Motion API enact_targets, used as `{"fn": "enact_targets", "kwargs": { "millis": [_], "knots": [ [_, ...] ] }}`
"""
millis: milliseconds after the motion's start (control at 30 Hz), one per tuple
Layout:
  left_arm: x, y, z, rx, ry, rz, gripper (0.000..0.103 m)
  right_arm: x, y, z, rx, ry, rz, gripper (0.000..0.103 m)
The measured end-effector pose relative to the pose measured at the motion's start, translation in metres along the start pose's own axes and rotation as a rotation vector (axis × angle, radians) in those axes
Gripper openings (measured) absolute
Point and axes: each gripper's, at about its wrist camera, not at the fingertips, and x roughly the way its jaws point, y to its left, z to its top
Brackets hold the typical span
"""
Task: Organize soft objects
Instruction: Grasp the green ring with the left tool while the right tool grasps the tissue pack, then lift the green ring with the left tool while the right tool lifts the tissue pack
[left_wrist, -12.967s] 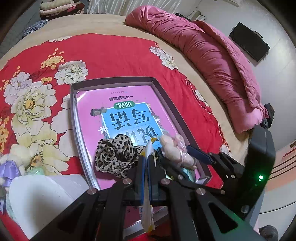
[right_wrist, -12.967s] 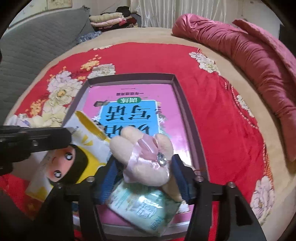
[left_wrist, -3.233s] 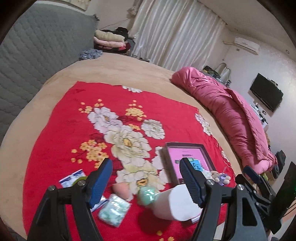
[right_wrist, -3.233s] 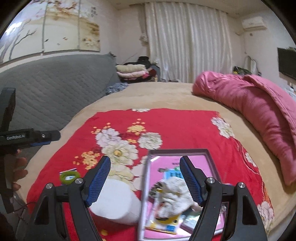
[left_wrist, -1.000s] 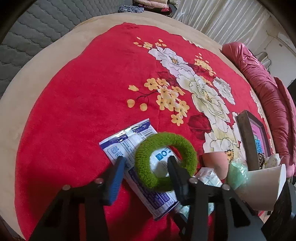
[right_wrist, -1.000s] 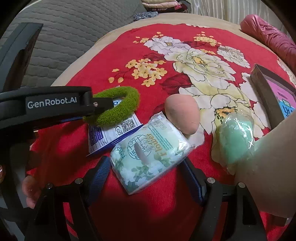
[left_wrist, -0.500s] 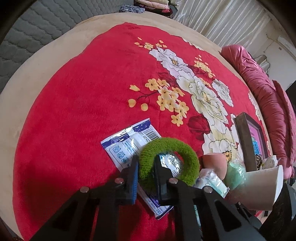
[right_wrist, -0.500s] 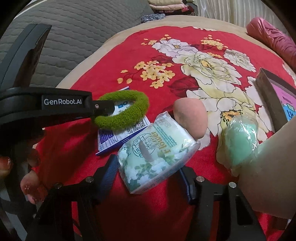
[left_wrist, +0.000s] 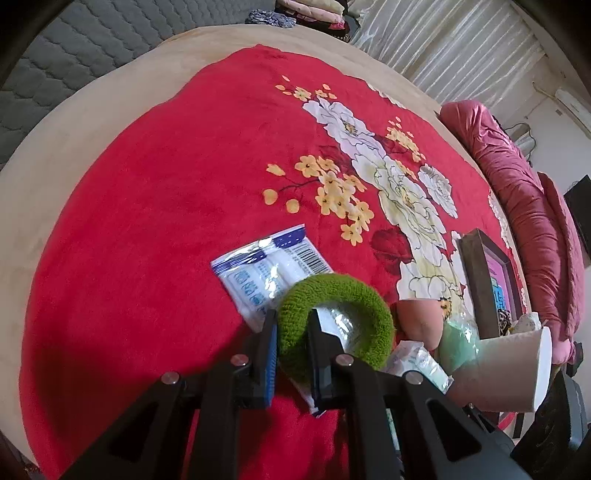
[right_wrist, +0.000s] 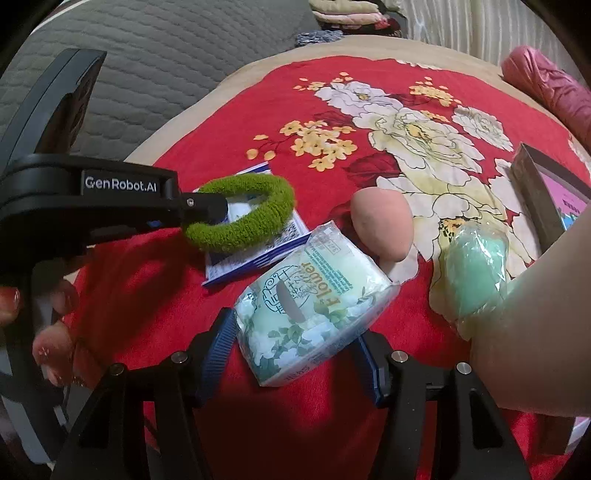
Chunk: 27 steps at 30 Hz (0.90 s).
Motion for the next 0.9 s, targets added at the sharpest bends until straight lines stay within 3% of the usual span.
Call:
{"fn": "enact_targets", "kwargs": {
  "millis": [233, 900],
  "knots": [
    [-0.012, 0.018, -0.015, 0.007, 0.001, 0.058, 0.014, -0.005, 0.010, -0.016, -0.072, 0.017, -0.009, 0.062],
    [-0.045, 0.022, -0.031, -0.013, -0.039, 0.055, 0.014, -0.029, 0.013, -0.019, -0.080, -0.011, 0.004, 0.061]
  ]
}}
